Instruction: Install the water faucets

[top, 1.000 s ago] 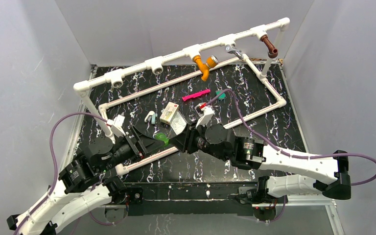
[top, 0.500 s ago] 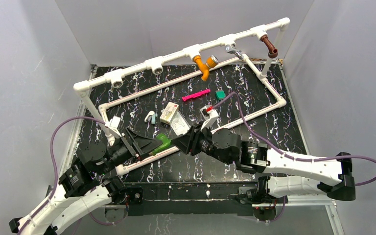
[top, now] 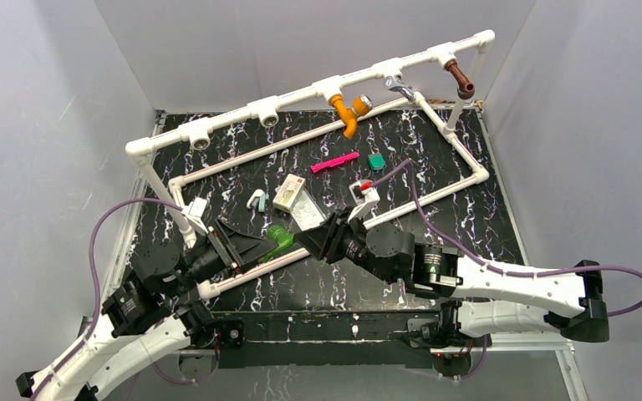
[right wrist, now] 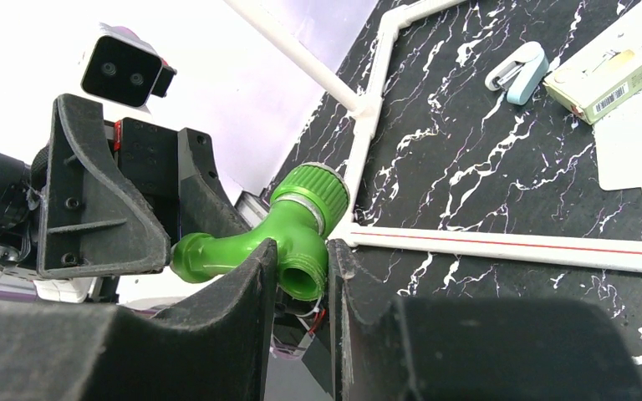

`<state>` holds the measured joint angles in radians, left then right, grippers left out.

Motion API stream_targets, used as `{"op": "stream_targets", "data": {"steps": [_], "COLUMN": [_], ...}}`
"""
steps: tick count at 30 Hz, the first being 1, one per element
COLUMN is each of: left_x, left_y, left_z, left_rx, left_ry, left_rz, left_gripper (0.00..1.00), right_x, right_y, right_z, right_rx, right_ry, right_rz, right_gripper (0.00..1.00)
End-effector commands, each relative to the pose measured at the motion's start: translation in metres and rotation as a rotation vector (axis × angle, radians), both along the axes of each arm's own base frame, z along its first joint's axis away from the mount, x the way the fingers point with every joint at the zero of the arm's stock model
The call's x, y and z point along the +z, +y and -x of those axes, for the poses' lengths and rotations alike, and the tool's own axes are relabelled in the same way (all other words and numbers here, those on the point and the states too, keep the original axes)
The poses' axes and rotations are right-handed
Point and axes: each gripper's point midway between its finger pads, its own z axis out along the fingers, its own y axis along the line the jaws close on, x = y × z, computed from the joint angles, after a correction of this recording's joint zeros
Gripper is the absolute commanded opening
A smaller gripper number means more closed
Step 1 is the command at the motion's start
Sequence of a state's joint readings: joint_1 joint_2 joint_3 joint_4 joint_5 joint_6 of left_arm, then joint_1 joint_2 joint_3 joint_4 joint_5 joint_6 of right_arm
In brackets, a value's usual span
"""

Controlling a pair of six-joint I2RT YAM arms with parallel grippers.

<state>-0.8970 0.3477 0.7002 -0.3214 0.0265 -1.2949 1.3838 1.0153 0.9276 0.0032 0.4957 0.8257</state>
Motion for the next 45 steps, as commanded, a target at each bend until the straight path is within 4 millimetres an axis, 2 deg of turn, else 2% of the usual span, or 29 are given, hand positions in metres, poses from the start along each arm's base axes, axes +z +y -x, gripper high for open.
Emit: {"op": "stream_targets", "data": {"steps": [1, 4, 12, 18, 22, 25, 30, 31, 36, 39, 45], "left_x": [0.009, 0.010, 0.008, 0.009, 0.013, 0.013, 0.017, 0.017, 0.020, 0.017, 0.019], "left_y": [-0.004, -0.005, -0.003, -0.004, -0.006, -0.009, -0.012, -0.012, -0.011, -0.009, -0.001], "left_z": [0.003, 0.003, 0.002, 0.001, 0.002, 0.004, 0.005, 0.005, 0.004, 0.003, 0.005], "left_rx": [-0.026, -0.028, -0.016, -0.013, -0.025, -0.043, -0.059, -0.058, -0.053, -0.045, -0.044], "left_ry": [-0.012, -0.011, 0.001, 0.004, -0.006, -0.003, -0.007, -0.007, -0.025, -0.036, -0.125], "left_rz": [0.036, 0.042, 0.046, 0.056, 0.067, 0.068, 0.080, 0.079, 0.072, 0.041, -0.027], "left_gripper": [0.48, 0.48, 0.60, 0.60, 0.51, 0.40, 0.12, 0.01, 0.00, 0.00, 0.00], "right_x": [0.022, 0.024, 0.038, 0.040, 0.034, 0.032, 0.028, 0.028, 0.029, 0.028, 0.022], "right_y": [-0.007, -0.006, -0.004, 0.000, 0.001, 0.001, -0.001, -0.002, -0.004, -0.008, -0.022], "right_z": [-0.008, -0.009, -0.007, -0.007, -0.008, -0.008, -0.008, -0.007, -0.003, 0.001, 0.013], "right_rx": [-0.065, -0.068, -0.055, -0.047, -0.058, -0.061, -0.064, -0.064, -0.043, -0.024, 0.022], "right_ry": [-0.018, -0.025, -0.042, -0.049, -0.040, -0.036, -0.028, -0.027, -0.026, -0.016, 0.023], "right_rz": [-0.091, -0.101, -0.140, -0.139, -0.129, -0.128, -0.124, -0.126, -0.126, -0.120, -0.074], "right_gripper": [0.01, 0.01, 0.01, 0.01, 0.01, 0.01, 0.01, 0.01, 0.01, 0.27, 0.65]}}
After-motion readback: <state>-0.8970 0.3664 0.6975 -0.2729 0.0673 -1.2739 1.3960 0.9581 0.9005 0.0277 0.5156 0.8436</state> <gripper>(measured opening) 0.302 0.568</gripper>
